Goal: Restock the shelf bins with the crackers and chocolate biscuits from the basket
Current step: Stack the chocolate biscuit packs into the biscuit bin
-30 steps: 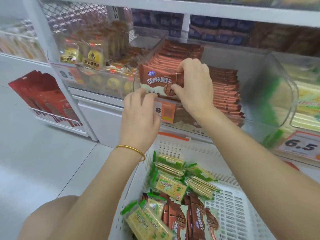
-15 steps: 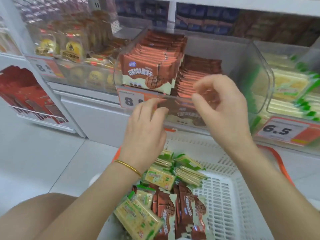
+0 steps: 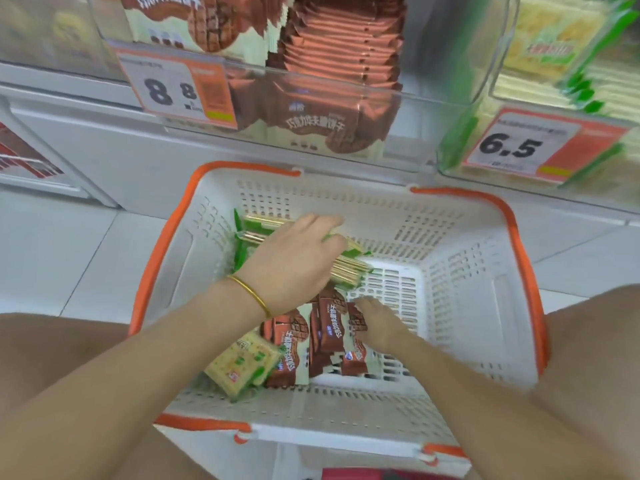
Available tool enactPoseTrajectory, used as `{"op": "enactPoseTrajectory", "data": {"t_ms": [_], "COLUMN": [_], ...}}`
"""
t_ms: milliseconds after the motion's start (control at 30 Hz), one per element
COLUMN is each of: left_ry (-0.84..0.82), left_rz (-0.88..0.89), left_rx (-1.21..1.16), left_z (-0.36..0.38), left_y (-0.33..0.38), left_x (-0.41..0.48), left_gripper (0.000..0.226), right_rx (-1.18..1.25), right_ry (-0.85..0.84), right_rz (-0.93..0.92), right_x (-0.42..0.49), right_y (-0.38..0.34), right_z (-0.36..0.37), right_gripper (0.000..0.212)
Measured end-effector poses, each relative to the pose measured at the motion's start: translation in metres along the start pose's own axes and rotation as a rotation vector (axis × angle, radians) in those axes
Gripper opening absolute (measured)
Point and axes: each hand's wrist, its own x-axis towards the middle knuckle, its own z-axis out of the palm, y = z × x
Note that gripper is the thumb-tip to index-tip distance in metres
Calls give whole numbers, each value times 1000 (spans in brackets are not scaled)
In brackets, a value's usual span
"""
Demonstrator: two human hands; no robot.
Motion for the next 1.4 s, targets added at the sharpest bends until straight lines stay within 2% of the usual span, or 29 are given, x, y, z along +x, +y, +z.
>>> {"op": "enactPoseTrajectory", "data": {"t_ms": [133,233,300,367,433,500,600,700,833,933,1000,1100,1167,1233,1300,1367,1400], "left_ry": [-20,-25,-33,-61,-104,-174,-279,-319,-198,-180,-155,-49,93,322,620,858,923], "left_rz": [-4,7,16,7,-29,-98,-256,-378,-458,-475,-480,-505,-513,-531,-567,-627,-663], "left_rx": [2,4,9,16,-21,-101,-349,-639,-933,-1029,-1020,-937,-932,-997,-1021,-867,-740], "left_z": [7,10,11,11,10,11,1,-11,-32,-54,-72,-102,-125,-144,-155,-156,-154], "left_y": [-4,-3,-2,-2,-1,-1,3,5,0,-8,-15,-33,-48,-64,-79,-89,-92], "left_x": [-4,-1,0,0,0,1,5,8,5,3,3,0,-4,-9,-12,-14,-16], "left_gripper": [26,26,25,27,33,41,48,37,23,17,18,22,28,33,33,37,39], "right_rx": [-200,-233,-101,166,360,560,953,1163,1258,1241,1169,1039,1026,1007,1004,969,918], "right_ry": [18,20,-48,-104,-87,0,100,149,205,170,138,145,207,313,476,673,772], "right_rz": [32,76,144,239,275,218,-9,-190,-298,-324,-364,-418,-477,-553,-614,-651,-660], "right_x": [10,10,5,-7,-26,-47,-77,-100,-115,-125,-129,-131,-131,-130,-128,-122,-117], "right_y": [3,-1,-3,-3,-5,-9,-25,-47,-67,-78,-86,-102,-117,-138,-163,-186,-197], "right_z": [5,-1,-10,-29,-58,-92,-134,-159,-172,-182,-192,-209,-224,-243,-261,-277,-284], "right_gripper": [67,51,40,41,43,36,28,31,34,43,40,41,36,36,28,22,22]}}
